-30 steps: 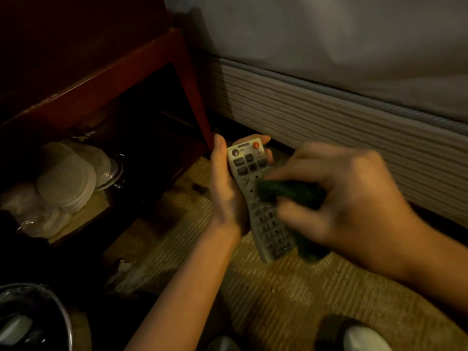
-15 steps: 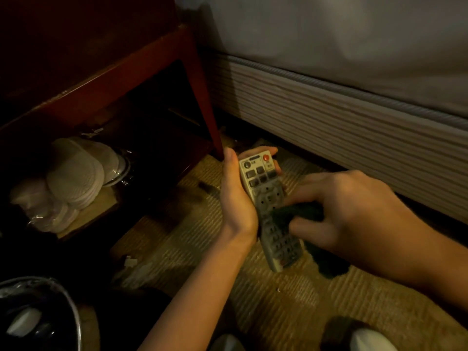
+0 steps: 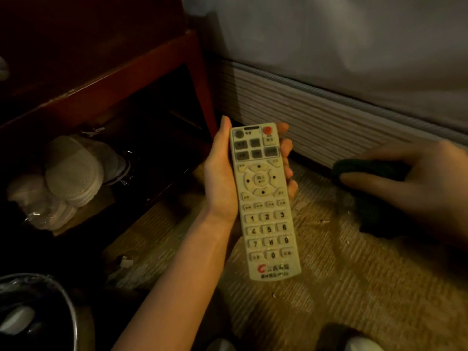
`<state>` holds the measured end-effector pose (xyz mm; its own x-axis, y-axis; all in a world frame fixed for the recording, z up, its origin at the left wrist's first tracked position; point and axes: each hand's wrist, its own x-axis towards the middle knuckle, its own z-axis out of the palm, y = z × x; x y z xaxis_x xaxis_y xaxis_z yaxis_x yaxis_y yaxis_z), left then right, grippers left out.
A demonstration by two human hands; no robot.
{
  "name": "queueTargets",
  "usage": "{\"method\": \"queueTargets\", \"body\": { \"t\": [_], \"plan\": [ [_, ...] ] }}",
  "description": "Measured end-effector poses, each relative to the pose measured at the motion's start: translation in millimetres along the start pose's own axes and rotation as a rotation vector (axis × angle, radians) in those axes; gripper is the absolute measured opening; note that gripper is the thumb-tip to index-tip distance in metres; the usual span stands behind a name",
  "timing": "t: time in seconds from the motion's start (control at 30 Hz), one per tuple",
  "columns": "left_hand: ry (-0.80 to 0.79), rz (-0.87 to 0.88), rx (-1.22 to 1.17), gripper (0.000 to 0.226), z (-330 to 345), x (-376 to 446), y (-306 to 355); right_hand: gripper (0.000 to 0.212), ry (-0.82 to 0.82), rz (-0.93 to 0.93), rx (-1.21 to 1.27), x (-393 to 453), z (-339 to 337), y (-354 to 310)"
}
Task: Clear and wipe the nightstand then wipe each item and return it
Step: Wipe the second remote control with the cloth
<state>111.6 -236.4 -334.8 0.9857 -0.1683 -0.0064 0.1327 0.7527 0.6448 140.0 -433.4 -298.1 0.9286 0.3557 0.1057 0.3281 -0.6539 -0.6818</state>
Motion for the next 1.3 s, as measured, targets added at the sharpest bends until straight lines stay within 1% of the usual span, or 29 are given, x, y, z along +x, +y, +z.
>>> {"method": "queueTargets", "body": {
  "t": [0.1,0.13,0.2,0.27,0.33,0.4,0.43,0.5,0.6,0.7,0.8,0.97,1.03,1.1,1.2,1.23,1.3],
  "plan": [
    [0.025,0.015,0.035,0.067,3,1,3,0.022,-0.029,-0.023,0.038,-1,6,-4],
    [0.037,0.017,0.036,0.067,4,1,3,0.024,-0.024,-0.030,0.058,-2,8,-5],
    [0.060,0.020,0.034,0.066,5,1,4,0.024,0.017,-0.061,0.092,-3,12,-8],
    [0.123,0.046,0.082,0.065,4,2,4,0.022,0.069,-0.139,0.075,-7,18,-13],
    [0.224,0.098,0.192,0.066,3,2,3,0.017,0.109,-0.284,0.035,-14,27,-20],
    [0.289,0.089,0.214,0.068,4,1,1,0.026,0.152,-0.474,-0.030,-22,38,-29],
    [0.296,0.062,0.183,0.068,5,1,0,0.030,0.153,-0.559,-0.068,-26,45,-33],
    [0.289,0.034,0.146,0.069,6,1,1,0.030,0.120,-0.719,-0.173,-29,58,-36],
    [0.280,0.030,0.217,0.069,5,2,2,0.028,0.095,-0.837,-0.218,-28,69,-27],
    [0.258,-0.024,0.239,0.067,6,3,-1,0.028,0.085,-0.868,-0.211,-29,69,-16],
    [0.249,-0.078,0.264,0.068,8,6,-5,0.031,0.071,-0.853,-0.184,-30,68,-10],
    [0.278,-0.065,0.285,0.069,5,6,-11,0.025,0.054,-0.787,-0.167,-30,64,0],
    [0.295,-0.053,0.308,0.069,2,5,-11,0.028,0.074,-0.793,-0.198,-30,63,3],
    [0.308,-0.057,0.326,0.070,1,5,-9,0.021,0.092,-0.840,-0.221,-29,62,7],
    [0.341,-0.061,0.318,0.070,-2,2,-6,0.023,0.079,-0.874,-0.271,-28,58,14],
    [0.358,-0.061,0.314,0.069,-4,1,-4,0.023,0.058,-0.872,-0.309,-26,55,17],
    [0.379,-0.064,0.288,0.069,-7,0,1,0.024,0.024,-0.864,-0.462,-19,49,22]
  ]
}}
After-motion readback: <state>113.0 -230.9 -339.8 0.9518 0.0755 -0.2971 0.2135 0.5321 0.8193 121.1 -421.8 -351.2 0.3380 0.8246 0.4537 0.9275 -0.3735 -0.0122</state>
